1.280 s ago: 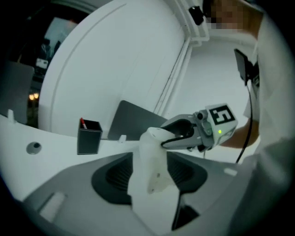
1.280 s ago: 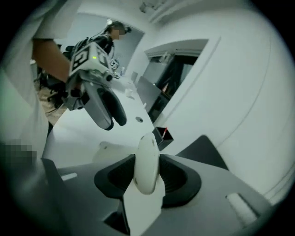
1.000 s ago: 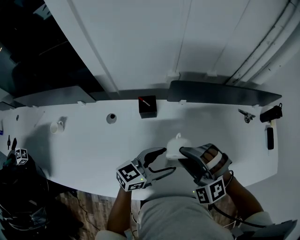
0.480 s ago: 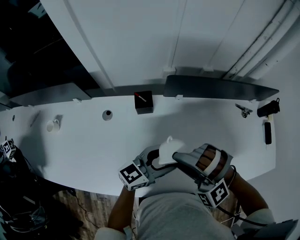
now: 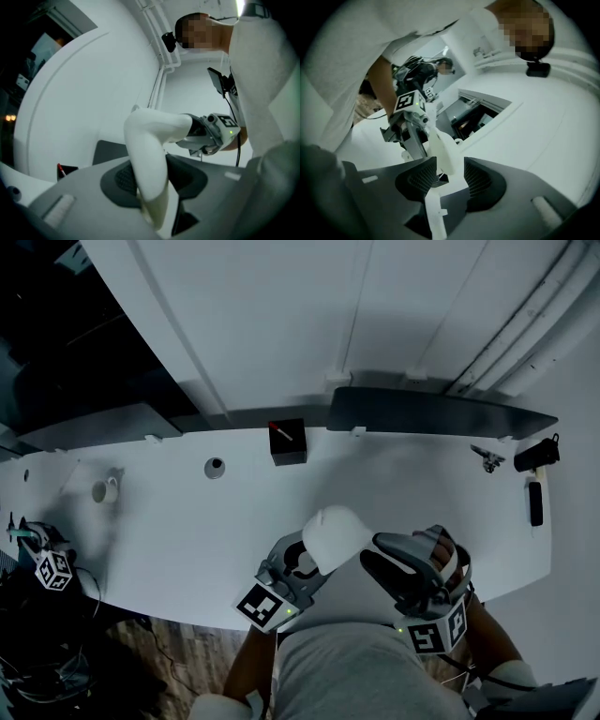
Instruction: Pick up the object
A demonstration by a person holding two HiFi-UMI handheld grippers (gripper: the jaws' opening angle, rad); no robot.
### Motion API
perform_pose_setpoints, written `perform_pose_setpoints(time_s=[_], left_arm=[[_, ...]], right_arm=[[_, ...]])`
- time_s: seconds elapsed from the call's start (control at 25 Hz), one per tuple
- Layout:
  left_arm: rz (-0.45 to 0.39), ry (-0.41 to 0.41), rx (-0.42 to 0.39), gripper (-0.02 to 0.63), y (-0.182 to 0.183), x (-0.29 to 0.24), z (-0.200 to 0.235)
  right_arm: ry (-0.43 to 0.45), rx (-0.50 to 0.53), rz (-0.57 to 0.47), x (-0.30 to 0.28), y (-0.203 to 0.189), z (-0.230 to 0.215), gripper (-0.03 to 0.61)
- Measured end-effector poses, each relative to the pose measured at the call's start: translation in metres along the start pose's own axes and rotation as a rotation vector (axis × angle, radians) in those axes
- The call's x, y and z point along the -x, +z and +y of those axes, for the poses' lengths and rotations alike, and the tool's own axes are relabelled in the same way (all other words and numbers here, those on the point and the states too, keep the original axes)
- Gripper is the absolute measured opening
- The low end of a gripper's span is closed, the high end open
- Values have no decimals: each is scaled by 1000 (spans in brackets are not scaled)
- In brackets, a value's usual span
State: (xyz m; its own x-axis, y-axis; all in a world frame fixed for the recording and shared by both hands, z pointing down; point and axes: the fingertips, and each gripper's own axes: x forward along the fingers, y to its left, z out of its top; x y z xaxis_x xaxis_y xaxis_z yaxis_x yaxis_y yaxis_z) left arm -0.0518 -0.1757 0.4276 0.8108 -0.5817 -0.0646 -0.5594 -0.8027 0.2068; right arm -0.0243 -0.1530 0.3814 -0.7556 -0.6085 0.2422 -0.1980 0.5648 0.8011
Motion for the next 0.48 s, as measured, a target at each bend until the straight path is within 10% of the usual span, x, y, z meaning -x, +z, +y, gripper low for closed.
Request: perform_pose_setpoints(time_s=[0.16,0.48], left_arm=[[4,104,-74,156,11,10,7],[30,338,-132,146,9,19,13]], right_arm=[[-61,-426,121,7,-42,-10,5],[-93,-837,249,-22,-75,22,0]])
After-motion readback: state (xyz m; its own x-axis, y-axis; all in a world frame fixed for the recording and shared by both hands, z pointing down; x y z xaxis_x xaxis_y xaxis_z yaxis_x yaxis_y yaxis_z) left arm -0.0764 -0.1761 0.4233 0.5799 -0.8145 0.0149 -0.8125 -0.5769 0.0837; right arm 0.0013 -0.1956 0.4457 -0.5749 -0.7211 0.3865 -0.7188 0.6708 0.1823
